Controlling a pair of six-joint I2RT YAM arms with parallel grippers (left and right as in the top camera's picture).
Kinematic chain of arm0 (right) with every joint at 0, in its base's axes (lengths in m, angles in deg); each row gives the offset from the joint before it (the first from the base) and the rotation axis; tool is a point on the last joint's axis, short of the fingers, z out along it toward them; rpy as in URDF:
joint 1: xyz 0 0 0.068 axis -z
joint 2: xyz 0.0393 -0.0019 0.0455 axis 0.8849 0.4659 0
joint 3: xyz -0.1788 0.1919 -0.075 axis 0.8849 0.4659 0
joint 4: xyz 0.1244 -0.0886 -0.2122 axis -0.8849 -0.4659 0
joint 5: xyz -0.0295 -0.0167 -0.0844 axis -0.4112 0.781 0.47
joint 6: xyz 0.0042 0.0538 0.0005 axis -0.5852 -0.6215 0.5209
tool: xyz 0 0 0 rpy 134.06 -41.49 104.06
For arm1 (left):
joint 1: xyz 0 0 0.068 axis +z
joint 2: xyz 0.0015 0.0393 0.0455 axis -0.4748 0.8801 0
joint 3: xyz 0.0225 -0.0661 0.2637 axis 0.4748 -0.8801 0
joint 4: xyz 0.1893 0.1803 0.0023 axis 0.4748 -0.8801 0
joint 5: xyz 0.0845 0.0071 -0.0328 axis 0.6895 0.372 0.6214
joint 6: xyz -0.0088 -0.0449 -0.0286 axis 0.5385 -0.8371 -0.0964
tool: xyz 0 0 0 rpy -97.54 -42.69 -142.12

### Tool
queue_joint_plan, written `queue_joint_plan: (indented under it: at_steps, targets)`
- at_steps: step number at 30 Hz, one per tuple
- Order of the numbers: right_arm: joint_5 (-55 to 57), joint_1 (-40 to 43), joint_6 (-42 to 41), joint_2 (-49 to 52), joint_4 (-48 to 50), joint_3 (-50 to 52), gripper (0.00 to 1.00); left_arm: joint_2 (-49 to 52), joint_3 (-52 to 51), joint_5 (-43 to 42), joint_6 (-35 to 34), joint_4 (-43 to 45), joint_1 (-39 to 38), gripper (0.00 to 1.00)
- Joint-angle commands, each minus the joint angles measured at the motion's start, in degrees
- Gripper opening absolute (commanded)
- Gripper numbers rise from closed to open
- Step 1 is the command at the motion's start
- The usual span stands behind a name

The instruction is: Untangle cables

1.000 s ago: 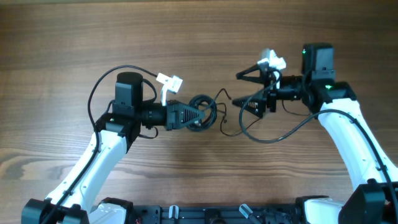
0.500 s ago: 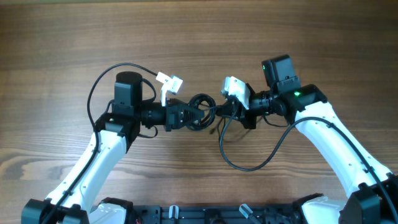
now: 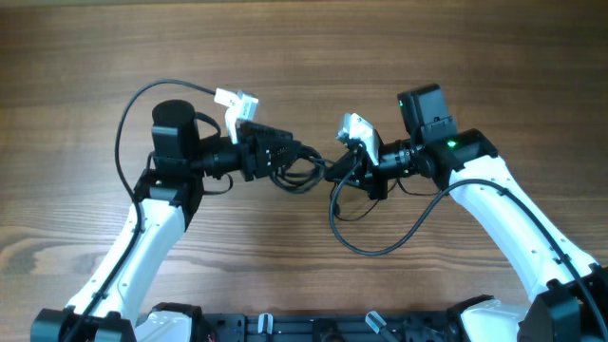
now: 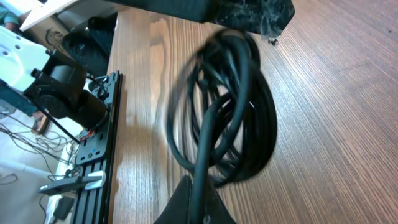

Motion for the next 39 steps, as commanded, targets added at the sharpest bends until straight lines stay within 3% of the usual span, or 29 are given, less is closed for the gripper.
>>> queue_joint_plan:
  at_steps: [1,3,6,8,12,14,19,27,31,36,39]
  targets:
    - [-2.84,0.07,-0.46,0.72,0.11,0.66,0.04,-0.61,0.35,0.50,-1.03,-0.15,0.35,0.48]
    - [-2.84,0.07,-0.46,0.72,0.11,0.66,0.04,-0.61,0.35,0.50,-1.01,-0.31,0.35,0.50]
    - [-2.84,0.07,-0.46,0.72,0.07,0.66,0.04,-0.61,0.35,0.48,0.28,-0.85,0.28,0.73]
    - [-4.17,0.07,0.02,0.72,-1.14,0.66,0.04,-0.61,0.35,0.50,7.21,-2.49,0.28,0.74]
    - [-4.11,0.07,4.66,0.72,-5.60,0.66,0.04,-0.61,0.35,0.46,10.51,-4.92,0.26,0.82]
    - [-4.35,0.07,4.70,0.72,-6.34,0.66,0.04,-0.61,0.35,0.44,16.48,-8.96,-0.59,0.81]
    - [-5.31,0.07,4.66,0.72,-6.75,0.66,0.04,-0.61,0.35,0.48,30.27,-23.56,-2.38,0.70]
    - [-8.26,0.07,6.14,0.72,-9.25,0.66,0.04,-0.61,0.35,0.48,30.99,-25.79,-2.71,0.53]
    - [-8.24,0.07,6.21,0.72,-9.92,0.66,0.04,-0.61,0.35,0.46,30.97,-25.33,-2.71,0.04]
    - [-8.20,0.07,5.88,0.72,-9.94,0.66,0.04,-0.61,0.35,0.42,29.22,-24.48,-2.69,0.04]
    - [-8.24,0.02,3.50,0.72,-10.19,0.66,0.04,-0.61,0.35,2.19,16.90,-16.26,-2.64,0.04]
